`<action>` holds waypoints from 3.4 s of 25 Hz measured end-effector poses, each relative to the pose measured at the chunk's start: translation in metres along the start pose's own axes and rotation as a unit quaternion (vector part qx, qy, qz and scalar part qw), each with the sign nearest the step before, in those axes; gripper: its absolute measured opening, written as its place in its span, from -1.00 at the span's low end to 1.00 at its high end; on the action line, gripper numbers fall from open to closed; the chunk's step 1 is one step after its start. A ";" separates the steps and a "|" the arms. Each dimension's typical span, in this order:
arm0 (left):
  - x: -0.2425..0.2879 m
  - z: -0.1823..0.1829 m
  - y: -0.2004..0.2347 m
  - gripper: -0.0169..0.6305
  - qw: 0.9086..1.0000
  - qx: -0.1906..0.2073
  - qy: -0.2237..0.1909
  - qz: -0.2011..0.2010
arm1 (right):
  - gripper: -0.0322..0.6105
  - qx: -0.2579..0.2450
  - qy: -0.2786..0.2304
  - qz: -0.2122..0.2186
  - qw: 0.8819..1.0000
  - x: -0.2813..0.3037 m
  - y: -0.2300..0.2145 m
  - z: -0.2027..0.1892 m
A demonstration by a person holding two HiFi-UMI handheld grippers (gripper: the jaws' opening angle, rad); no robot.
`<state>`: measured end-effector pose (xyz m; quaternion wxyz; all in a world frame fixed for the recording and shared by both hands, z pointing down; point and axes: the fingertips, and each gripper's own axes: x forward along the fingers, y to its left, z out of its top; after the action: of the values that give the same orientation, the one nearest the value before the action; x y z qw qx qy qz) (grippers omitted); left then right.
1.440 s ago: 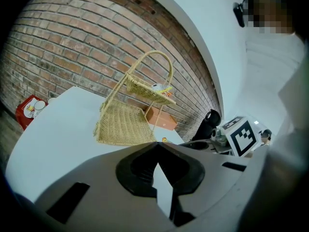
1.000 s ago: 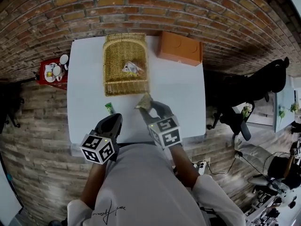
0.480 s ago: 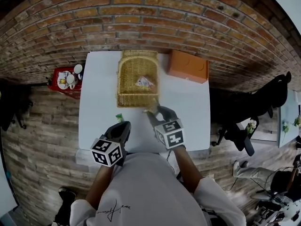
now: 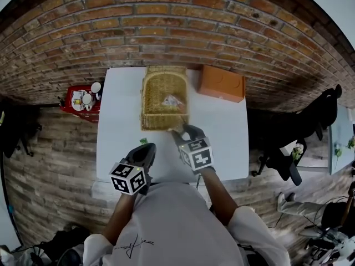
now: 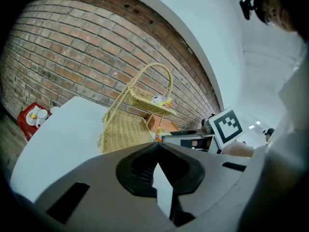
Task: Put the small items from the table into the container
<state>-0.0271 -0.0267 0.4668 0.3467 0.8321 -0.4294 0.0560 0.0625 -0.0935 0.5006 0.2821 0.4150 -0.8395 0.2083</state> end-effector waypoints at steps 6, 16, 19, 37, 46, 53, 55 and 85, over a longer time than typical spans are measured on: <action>0.000 0.000 0.002 -0.92 1.000 0.001 0.000 0.001 | -0.32 -0.001 0.009 -0.004 1.000 0.008 -0.002 -0.003; 0.013 0.003 0.006 -0.92 1.000 0.021 0.004 0.002 | -0.32 0.000 0.021 -0.012 1.000 0.024 -0.011 -0.008; 0.015 0.003 0.008 -0.92 1.000 0.018 0.003 0.003 | -0.32 -0.002 0.021 -0.010 1.000 0.028 -0.010 -0.007; 0.018 0.003 0.013 -0.92 1.000 0.006 0.012 0.003 | -0.32 -0.001 0.048 -0.022 0.999 0.054 -0.021 -0.015; 0.019 0.003 0.017 -0.92 1.000 0.004 0.016 0.006 | -0.32 -0.002 0.060 -0.027 0.998 0.065 -0.027 -0.020; 0.020 0.001 0.020 -0.92 1.000 0.000 0.019 0.008 | -0.32 0.001 0.067 -0.036 0.997 0.072 -0.032 -0.025; 0.020 0.000 0.020 -0.92 1.000 0.000 0.020 0.008 | -0.32 0.001 0.070 -0.039 0.997 0.074 -0.033 -0.025; 0.022 0.005 0.005 -0.92 1.000 0.011 0.004 0.000 | -0.35 0.017 0.040 -0.022 0.999 0.045 -0.020 -0.024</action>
<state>-0.0183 -0.0466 0.4740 0.3392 0.8354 -0.4276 0.0641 0.0637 -0.1165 0.5501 0.3128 0.4298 -0.8144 0.2330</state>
